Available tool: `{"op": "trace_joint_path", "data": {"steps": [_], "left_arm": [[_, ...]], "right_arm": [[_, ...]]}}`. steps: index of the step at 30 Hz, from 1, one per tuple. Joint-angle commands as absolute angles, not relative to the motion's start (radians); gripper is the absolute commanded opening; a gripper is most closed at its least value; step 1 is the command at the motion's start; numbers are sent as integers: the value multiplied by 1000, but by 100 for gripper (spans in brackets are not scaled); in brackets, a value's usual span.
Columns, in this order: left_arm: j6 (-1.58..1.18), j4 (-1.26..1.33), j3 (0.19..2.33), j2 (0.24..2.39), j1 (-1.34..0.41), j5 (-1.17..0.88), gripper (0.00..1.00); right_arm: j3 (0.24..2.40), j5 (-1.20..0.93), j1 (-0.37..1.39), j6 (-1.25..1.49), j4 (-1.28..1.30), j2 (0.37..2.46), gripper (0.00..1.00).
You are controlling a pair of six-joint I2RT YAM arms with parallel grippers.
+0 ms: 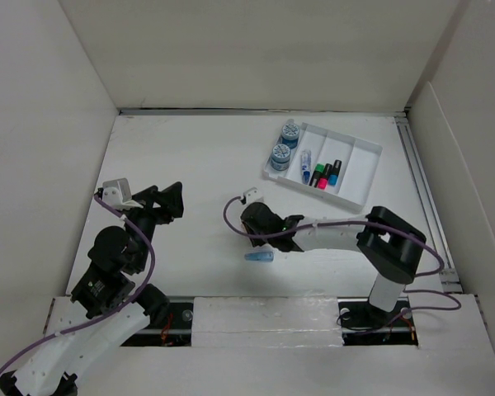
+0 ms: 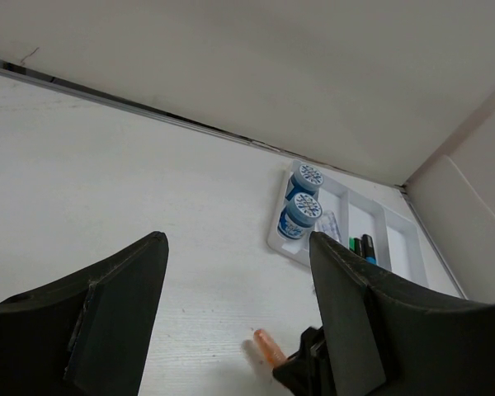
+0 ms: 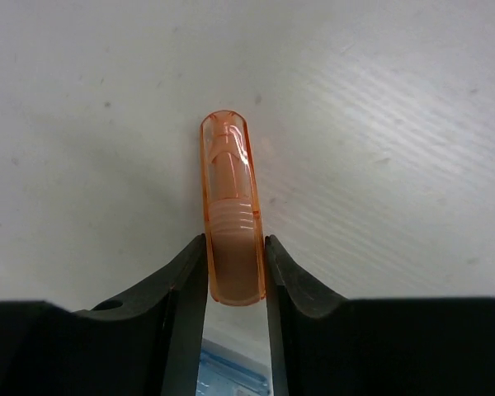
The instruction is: Organize the desk
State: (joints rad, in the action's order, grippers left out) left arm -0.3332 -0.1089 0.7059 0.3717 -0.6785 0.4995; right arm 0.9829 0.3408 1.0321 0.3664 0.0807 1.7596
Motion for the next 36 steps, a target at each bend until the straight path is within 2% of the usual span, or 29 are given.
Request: {"op": "trace_joint_path", "data": {"steps": [1,10,16,19,20,22,23,24,27,28,30,31,32,33,35,36], "left_arm": [[-330,-74,704,367,-675,497,66],[-330,-77,704,359,-675,482,66],[-330,-75,701,353,-675,479,66],[-331,-78,704,348,-675,479,66],[-331,-77,704,348,-675,482,66],[-331,-75,701,348,-675,485,66],[-331,-77,703,348,-675,483,66],[-331,-78,704,351,-675,482,66],[-330,-74,703,348,-675,486,66],[-330,-74,703,351,-675,483,66],[-333,-78,704,353,-675,479,67],[-331,-78,704,351,-675,482,67],[-330,-75,703,351,-675,486,67],[-331,-77,703,348,-675,491,67],[-331,-77,703,353,-675,488,67],[-330,-78,704,354,-675,485,67]], "right_arm": [[971,408,933,419,25,1616,7],[755,322,361,695,-162,1379,8],[727,388,198,785,-176,1404,8],[749,376,137,788,-158,1425,33],[756,379,126,790,-135,1424,46],[750,402,115,784,-133,1399,59],[746,403,115,779,-140,1388,71],[741,402,106,773,-143,1378,75],[727,388,106,764,-138,1341,81],[723,377,106,761,-138,1324,81],[697,338,138,741,-149,1306,62],[686,318,185,723,-143,1296,50],[669,310,214,712,-124,1278,20],[664,304,245,707,-108,1270,11],[652,302,345,687,-51,1253,3],[640,302,430,684,36,1258,10]]}}
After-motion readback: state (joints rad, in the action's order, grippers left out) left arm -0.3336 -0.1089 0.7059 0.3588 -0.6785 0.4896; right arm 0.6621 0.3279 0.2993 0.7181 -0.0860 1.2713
